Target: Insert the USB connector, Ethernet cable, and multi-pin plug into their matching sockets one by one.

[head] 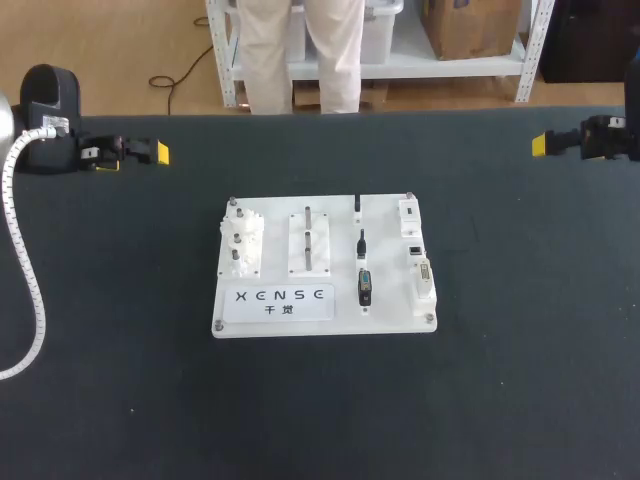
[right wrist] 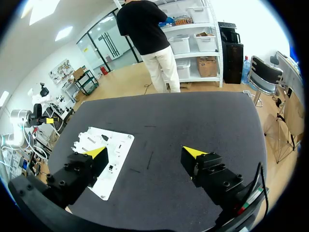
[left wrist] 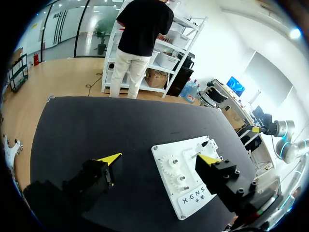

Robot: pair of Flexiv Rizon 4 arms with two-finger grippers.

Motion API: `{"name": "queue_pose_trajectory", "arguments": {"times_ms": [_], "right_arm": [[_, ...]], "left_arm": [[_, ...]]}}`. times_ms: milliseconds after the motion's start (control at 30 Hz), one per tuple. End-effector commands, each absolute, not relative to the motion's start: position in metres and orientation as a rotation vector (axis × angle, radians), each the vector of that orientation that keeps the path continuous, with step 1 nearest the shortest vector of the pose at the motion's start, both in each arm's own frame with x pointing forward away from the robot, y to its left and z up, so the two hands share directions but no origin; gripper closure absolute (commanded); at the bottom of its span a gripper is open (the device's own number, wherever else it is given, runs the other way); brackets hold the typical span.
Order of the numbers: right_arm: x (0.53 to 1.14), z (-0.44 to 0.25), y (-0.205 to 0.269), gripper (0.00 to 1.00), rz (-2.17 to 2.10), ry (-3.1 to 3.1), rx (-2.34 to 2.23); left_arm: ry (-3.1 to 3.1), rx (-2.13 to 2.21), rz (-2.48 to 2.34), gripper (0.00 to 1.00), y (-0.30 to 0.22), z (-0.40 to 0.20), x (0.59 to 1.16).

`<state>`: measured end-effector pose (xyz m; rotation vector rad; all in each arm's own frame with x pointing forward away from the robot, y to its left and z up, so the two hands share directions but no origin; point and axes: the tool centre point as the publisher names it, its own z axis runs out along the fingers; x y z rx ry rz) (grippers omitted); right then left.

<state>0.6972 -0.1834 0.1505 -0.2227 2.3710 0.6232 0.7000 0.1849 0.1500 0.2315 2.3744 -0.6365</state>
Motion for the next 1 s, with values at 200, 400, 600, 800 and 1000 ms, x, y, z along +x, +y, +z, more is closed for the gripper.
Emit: {"name": "queue_pose_trajectory", "arguments": {"times_ms": [200, 400, 600, 800, 1000], "right_arm": [[0.728, 0.167, -0.162, 0.00, 0.453, 2.457, -0.255], [0.749, 0.168, -0.136, 0.00, 0.371, 2.524, -0.272], [0.761, 0.148, -0.095, 0.00, 0.334, 2.641, -0.251], [0.766, 0.125, -0.051, 0.00, 0.332, 2.709, -0.285], [0.768, 0.105, -0.018, 0.00, 0.252, 2.732, -0.323]], "left_arm": [[2.374, 0.231, -0.636, 0.00, 0.185, 0.150, 0.700], [2.374, 0.231, -0.636, 0.00, 0.185, 0.150, 0.700], [2.374, 0.231, -0.636, 0.00, 0.185, 0.150, 0.700], [2.374, 0.231, -0.636, 0.00, 0.185, 0.150, 0.700], [2.374, 0.231, -0.636, 0.00, 0.185, 0.150, 0.700]]}}
